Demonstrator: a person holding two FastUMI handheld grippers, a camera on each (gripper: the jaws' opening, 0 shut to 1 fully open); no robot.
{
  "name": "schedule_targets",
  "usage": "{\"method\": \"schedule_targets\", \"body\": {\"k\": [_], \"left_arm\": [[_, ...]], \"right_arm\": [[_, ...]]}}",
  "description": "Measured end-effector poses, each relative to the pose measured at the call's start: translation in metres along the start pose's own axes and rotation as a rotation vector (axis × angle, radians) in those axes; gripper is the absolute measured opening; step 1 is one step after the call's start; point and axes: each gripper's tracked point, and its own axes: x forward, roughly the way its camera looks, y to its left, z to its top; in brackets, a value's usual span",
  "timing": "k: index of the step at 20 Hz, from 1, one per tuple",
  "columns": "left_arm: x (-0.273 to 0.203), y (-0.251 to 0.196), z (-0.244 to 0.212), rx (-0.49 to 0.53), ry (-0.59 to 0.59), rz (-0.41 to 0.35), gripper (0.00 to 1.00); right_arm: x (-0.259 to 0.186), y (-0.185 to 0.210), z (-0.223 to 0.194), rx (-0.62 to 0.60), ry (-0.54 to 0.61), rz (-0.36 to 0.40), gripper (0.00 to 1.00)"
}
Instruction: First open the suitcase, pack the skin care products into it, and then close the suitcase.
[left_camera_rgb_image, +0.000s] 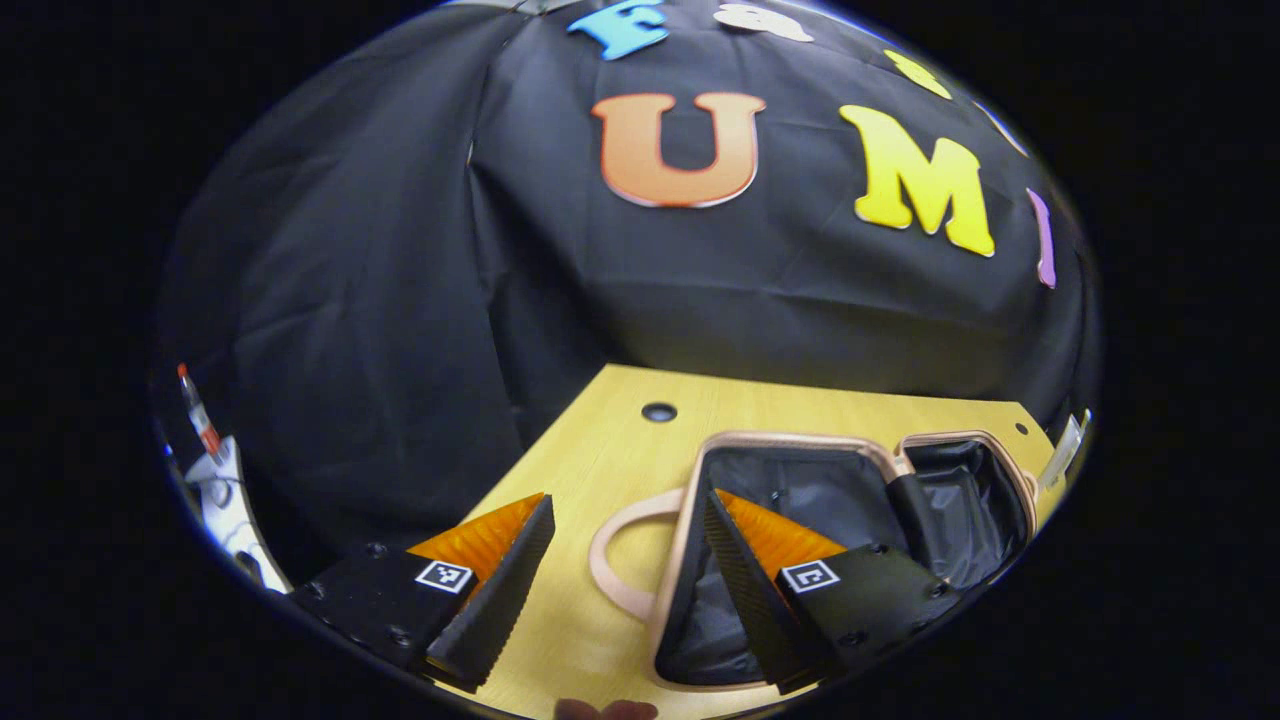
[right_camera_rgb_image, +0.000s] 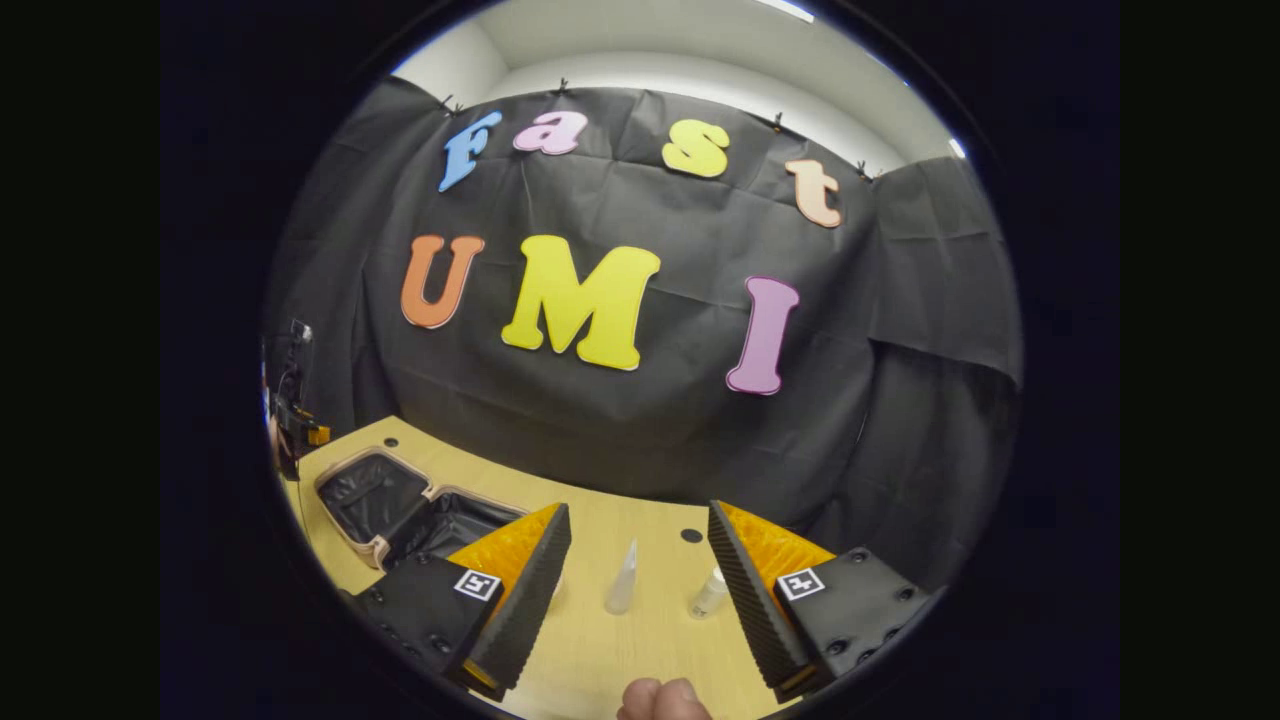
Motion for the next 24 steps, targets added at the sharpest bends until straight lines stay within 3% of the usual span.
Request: {"method": "schedule_targets", "body": {"k": [1, 2, 4, 6, 8, 10, 13, 15, 19, 24], "left_arm": [[-0.016, -0.013, 0.020, 0.015, -0.039, 0.005, 0.96], [-0.030, -0.029, 0.037, 0.023, -0.075, 0.008, 1.00], [-0.072, -0.099, 0.076, 0.033, -0.147, -0.033, 0.96], [-0.094, -0.157, 0.086, 0.028, -0.177, -0.091, 0.96], [-0.120, -0.235, 0.088, 0.023, -0.203, -0.199, 0.96], [-0.143, -0.313, 0.079, 0.032, -0.185, -0.271, 0.97], [-0.164, -0.389, 0.063, 0.017, -0.172, -0.366, 0.97], [-0.171, -0.436, 0.052, 0.066, -0.182, -0.421, 0.97], [-0.173, -0.506, 0.008, 0.146, -0.132, -0.529, 0.98], [-0.159, -0.570, -0.052, 0.204, -0.029, -0.591, 0.98]], "right_arm": [[0.001, -0.004, -0.002, 0.016, -0.002, 0.000, 0.82], [0.002, -0.009, -0.006, 0.031, -0.002, -0.001, 0.82], [0.003, -0.027, -0.015, 0.062, -0.003, -0.001, 0.81], [0.005, -0.043, -0.022, 0.079, -0.001, 0.001, 0.81], [0.006, -0.064, -0.032, 0.096, 0.001, -0.001, 0.81], [0.008, -0.092, -0.046, 0.118, 0.015, -0.002, 0.82], [0.009, -0.121, -0.063, 0.125, 0.041, -0.007, 0.82], [0.009, -0.139, -0.076, 0.129, 0.066, -0.010, 0.82], [0.009, -0.175, -0.112, 0.121, 0.118, -0.022, 0.81], [0.011, -0.208, -0.143, 0.107, 0.161, -0.051, 0.82]]}}
